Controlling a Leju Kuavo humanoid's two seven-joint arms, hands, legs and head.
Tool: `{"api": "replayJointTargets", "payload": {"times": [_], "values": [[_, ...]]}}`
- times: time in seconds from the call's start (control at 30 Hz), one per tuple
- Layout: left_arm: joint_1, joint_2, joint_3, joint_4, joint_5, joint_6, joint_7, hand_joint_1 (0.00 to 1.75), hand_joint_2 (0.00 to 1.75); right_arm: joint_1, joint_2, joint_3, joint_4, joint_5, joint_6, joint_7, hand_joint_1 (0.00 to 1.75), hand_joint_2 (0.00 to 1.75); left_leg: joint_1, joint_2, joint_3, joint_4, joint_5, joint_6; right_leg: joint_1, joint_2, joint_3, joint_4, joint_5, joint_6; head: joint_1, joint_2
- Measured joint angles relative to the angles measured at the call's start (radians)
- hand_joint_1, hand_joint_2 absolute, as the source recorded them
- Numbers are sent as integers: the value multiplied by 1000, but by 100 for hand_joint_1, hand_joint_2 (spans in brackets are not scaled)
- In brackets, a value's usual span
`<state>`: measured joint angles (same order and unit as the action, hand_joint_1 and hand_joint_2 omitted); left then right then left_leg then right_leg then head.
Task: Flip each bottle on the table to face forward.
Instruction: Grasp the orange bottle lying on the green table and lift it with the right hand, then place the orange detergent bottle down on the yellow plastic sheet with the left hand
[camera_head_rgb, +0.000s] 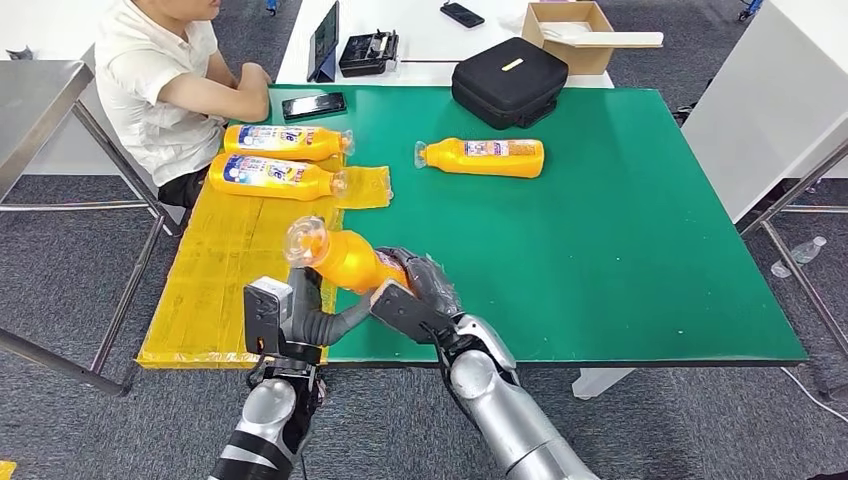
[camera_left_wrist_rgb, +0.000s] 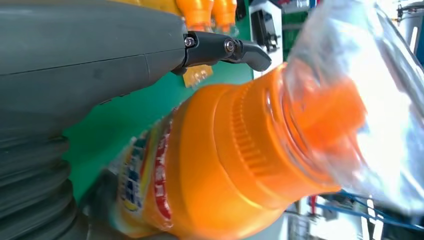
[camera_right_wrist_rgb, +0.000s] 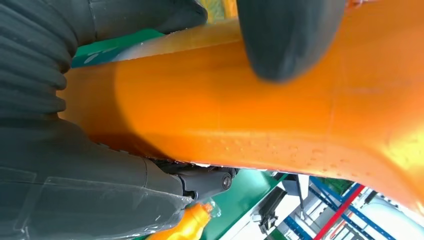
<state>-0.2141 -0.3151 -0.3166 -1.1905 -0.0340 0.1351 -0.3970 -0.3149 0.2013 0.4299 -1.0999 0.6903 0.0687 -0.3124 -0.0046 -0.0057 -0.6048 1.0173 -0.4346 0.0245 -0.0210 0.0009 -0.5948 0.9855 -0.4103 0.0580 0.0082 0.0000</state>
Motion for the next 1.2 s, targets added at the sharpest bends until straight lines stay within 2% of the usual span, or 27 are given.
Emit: {"api": "replayJointTargets", "payload": {"times": [0.37, 0.7, 0.73, 0.77, 0.83, 0.9, 1.1, 1.17, 1.2], "values": [[-14, -1, -11, 19, 299, -129, 39, 0, 175, 7, 25, 33, -2, -36, 4, -60, 169, 175, 0, 0, 0, 0, 0, 0, 0, 0, 0, 0, 0, 0, 0, 0], [-21, -2, -9, 30, 278, -135, 18, 0, 175, 8, 26, 61, -5, -32, 2, -58, 168, 175, 0, 0, 0, 0, 0, 0, 0, 0, 0, 0, 0, 0, 0, 0], [-21, -2, -9, 30, 277, -135, 18, 4, 175, 8, 26, 61, -5, -32, 2, -58, 167, 175, 0, 0, 0, 0, 0, 0, 0, 0, 0, 0, 0, 0, 0, 0], [-22, -2, -8, 30, 277, -135, 18, 14, 175, 8, 26, 63, -5, -32, 2, -58, 166, 175, 0, 0, 0, 0, 0, 0, 0, 0, 0, 0, 0, 0, 0, 0], [-24, -3, -8, 31, 277, -135, 18, 102, 175, 7, 26, 68, -5, -32, 0, -55, 159, 175, 0, 0, 0, 0, 0, 0, 0, 0, 0, 0, 0, 0, 0, 0], [-26, -3, -8, 32, 277, -131, 16, 175, 175, 7, 26, 72, -5, -32, -6, -51, 153, 175, 0, 0, 0, 0, 0, 0, 0, 0, 0, 0, 0, 0, 0, 0], [-30, -4, -8, 33, 247, -97, 0, 175, 175, 8, 27, 73, -5, -32, -17, -42, 150, 175, 0, 0, 0, 0, 0, 0, 0, 0, 0, 0, 0, 0, 0, 0], [-30, -4, -8, 33, 235, -91, -3, 175, 175, 8, 27, 73, -5, -30, -17, -41, 139, 175, 0, 0, 0, 0, 0, 0, 0, 0, 0, 0, 0, 0, 0, 0], [-30, -4, -8, 32, 230, -88, -4, 175, 175, 9, 27, 73, -5, -30, -17, -41, 127, 175, 0, 0, 0, 0, 0, 0, 0, 0, 0, 0, 0, 0, 0, 0]]}}
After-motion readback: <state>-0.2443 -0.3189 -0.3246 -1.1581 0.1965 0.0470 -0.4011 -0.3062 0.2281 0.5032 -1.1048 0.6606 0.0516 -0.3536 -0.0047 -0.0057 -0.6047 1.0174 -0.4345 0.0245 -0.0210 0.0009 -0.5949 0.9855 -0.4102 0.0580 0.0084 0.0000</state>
